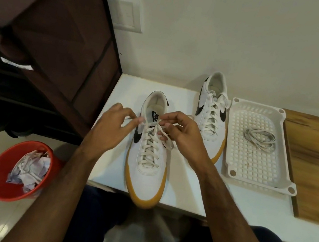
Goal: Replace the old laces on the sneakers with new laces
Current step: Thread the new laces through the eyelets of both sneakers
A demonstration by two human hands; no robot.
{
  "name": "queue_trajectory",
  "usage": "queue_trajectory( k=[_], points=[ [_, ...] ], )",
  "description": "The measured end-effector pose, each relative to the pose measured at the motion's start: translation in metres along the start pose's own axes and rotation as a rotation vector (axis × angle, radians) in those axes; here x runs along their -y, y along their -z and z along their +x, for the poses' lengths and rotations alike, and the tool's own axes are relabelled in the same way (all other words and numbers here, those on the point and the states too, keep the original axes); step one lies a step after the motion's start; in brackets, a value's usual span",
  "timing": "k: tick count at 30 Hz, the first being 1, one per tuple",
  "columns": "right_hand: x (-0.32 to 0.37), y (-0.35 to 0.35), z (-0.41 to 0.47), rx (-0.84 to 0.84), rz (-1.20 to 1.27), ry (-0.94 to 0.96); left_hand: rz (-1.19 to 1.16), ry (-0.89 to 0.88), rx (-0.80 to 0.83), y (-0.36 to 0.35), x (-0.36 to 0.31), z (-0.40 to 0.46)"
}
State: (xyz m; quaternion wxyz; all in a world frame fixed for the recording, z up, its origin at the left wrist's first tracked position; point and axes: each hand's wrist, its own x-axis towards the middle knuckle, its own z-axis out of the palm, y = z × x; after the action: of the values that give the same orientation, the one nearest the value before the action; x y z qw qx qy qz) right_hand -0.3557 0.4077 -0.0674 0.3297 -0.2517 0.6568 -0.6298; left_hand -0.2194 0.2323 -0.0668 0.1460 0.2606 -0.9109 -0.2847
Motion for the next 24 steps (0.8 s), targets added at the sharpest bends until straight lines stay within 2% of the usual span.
queue_trajectory(
  k=[2,5,7,10,13,18,21,24],
  points=[
    [-0.001,0.0,0.001,-0.006,-0.087,0.024,0.027,0.066,0.086,-0.008,-0.002,0.001],
    [-0.005,-0.003,0.003,-0.017,-0.409,0.139,-0.058,0.096,0.08,-0.012,-0.008,0.004],
    [-0.007,-0.007,0.005,0.024,-0.574,0.189,-0.166,0.125,0.107,-0.014,-0.011,0.005],
    [-0.009,-0.011,0.006,0.045,-0.674,0.199,-0.338,0.2,0.092,-0.021,-0.012,0.004],
    [-0.011,-0.01,0.005,-0.004,-0.752,0.226,-0.54,0.221,-0.093,-0.016,-0.017,0.004],
    [-0.008,-0.01,0.003,-0.047,-0.885,0.22,-1.063,0.054,-0.558,0.021,-0.019,-0.003],
    [-0.007,-0.01,0.003,-0.042,-0.895,0.197,-1.172,0.131,-0.755,0.026,-0.013,-0.005],
    [-0.009,-0.01,0.004,-0.056,-0.91,0.19,-1.116,0.207,-0.774,0.02,-0.011,-0.003]
  ],
)
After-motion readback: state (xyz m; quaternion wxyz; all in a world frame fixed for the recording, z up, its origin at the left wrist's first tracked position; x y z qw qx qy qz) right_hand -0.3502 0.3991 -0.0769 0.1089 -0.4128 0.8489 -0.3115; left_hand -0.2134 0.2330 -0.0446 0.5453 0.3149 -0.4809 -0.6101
